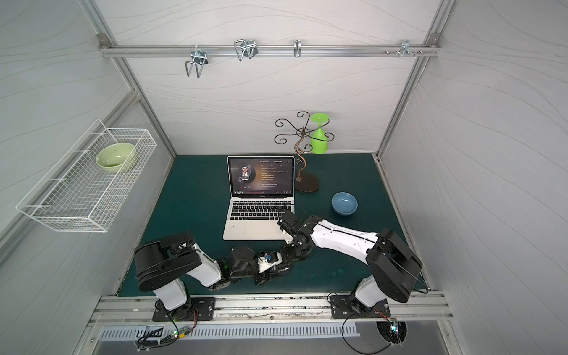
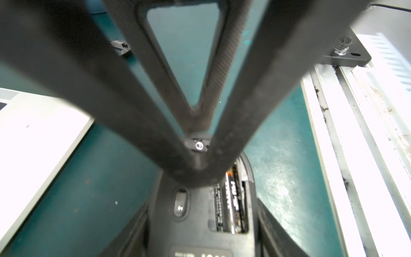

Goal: Remove the wireless mouse receiver from the laptop
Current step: Insert the USB plug into the mouse.

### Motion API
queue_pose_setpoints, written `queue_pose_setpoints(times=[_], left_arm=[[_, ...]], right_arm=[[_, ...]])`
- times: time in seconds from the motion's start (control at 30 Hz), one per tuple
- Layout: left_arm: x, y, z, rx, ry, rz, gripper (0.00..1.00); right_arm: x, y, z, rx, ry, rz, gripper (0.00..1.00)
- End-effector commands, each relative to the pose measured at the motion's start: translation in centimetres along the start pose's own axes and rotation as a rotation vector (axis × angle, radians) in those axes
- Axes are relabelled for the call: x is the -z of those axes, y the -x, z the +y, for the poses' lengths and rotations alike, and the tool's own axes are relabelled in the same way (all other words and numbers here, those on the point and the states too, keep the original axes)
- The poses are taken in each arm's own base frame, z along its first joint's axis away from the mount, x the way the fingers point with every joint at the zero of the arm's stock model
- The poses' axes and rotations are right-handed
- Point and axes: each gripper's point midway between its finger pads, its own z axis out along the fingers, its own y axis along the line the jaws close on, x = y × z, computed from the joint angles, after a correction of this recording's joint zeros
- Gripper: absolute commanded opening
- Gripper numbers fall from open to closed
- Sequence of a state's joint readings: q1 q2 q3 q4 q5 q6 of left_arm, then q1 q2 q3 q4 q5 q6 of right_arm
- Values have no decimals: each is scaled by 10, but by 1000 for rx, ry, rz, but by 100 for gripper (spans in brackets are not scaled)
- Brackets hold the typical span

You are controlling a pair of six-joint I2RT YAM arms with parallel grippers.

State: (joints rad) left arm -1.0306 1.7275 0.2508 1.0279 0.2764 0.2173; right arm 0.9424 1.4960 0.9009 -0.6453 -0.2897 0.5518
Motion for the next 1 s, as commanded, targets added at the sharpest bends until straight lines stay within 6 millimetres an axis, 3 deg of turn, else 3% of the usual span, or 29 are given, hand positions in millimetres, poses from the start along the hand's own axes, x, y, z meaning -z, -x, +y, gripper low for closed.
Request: queue_pose_setpoints(times=[0.0,0.33,0.47,0.7,0.83,0.97], left_arm=[[-3,3,1,-7,7,3,0],[-3,2,1,-7,5,3,0],[-3,3,0,-7,2,2,0],[-2,2,0,-9,0,3,0],[-2,2,0,-8,-1,3,0],[-3,2,-1,-8,-6,5,0]], right_arm=[[-2,0,7,18,27,7,28],[-4,-5,-7,7,-47,24,30],[-5,-4,-12,8,-69,16,20],[-13,-3,-17,18,-97,42,15],[-11,-2,-21,16,-118,24,1],[-8,-1,-19,23,-103,-16,0]])
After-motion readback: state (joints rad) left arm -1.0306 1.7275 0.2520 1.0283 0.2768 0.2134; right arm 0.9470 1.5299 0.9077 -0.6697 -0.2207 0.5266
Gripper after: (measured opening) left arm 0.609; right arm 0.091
